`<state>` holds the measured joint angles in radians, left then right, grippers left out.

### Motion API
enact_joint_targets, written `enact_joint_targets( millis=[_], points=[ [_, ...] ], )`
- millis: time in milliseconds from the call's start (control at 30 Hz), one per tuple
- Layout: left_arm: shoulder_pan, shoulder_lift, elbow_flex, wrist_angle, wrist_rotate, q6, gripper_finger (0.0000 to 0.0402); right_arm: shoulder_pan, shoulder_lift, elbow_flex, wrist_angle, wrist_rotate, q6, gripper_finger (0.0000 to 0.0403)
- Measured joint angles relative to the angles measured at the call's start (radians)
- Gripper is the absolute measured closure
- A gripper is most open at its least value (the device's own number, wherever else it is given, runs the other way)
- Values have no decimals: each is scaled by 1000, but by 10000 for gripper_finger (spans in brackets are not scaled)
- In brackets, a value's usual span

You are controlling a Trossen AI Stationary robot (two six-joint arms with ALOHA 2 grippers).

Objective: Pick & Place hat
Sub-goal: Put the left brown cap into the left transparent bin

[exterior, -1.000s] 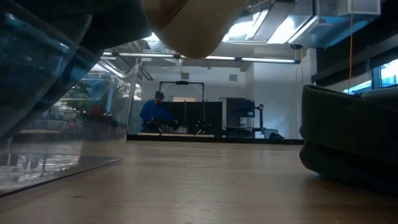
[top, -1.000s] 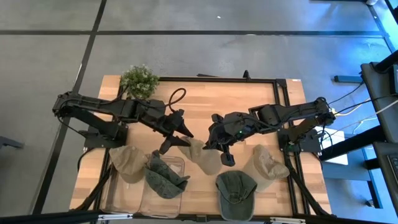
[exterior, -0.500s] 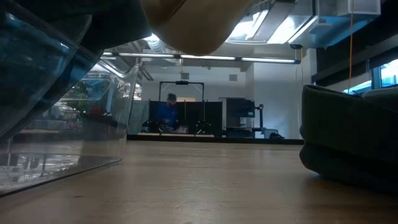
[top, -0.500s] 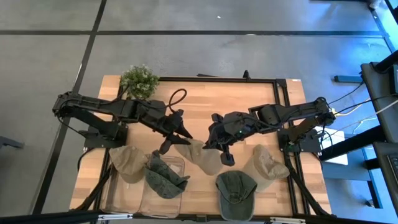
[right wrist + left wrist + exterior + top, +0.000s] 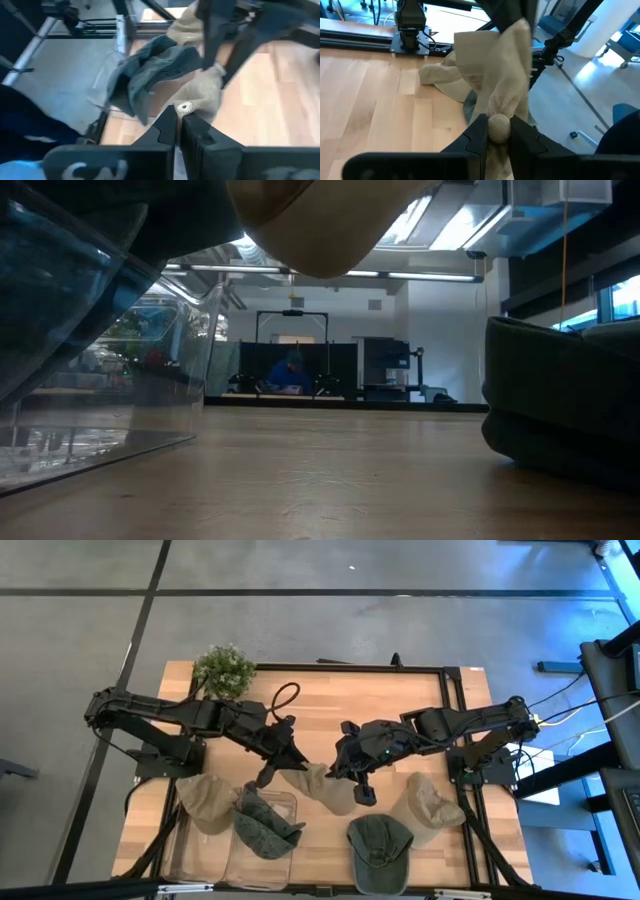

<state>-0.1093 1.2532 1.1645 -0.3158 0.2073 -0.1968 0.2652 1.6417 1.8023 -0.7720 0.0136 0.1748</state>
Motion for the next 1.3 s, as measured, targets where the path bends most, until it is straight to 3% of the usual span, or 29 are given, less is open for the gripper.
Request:
enact_joint_targets(
  millis=[300, 500, 633, 800, 900, 1133, 1300],
  points=[
    [0, -76, 0, -4, -1, -17, 350, 10, -27, 0, -17, 72, -51, 328],
    [0, -153, 1, -19, 2, -76, 353, -7, -114, 0, -184, 86, 55, 263],
    [-5, -176, 98, -195, -10, -124, 353, -14, -175, 1, -344, 168, 114, 243],
    [-67, -160, 305, -423, -71, -149, 353, -14, -218, 1, -521, 369, 218, 241],
    [-126, -138, 433, -567, -136, -183, 353, -14, -220, 1, -596, 435, 271, 242],
    [-296, -81, 617, -948, -235, -468, 353, -14, -219, -26, -622, 446, 295, 240],
    [-407, -52, 648, -999, -190, -671, 353, -14, -219, -52, -616, 447, 292, 242]
  ],
)
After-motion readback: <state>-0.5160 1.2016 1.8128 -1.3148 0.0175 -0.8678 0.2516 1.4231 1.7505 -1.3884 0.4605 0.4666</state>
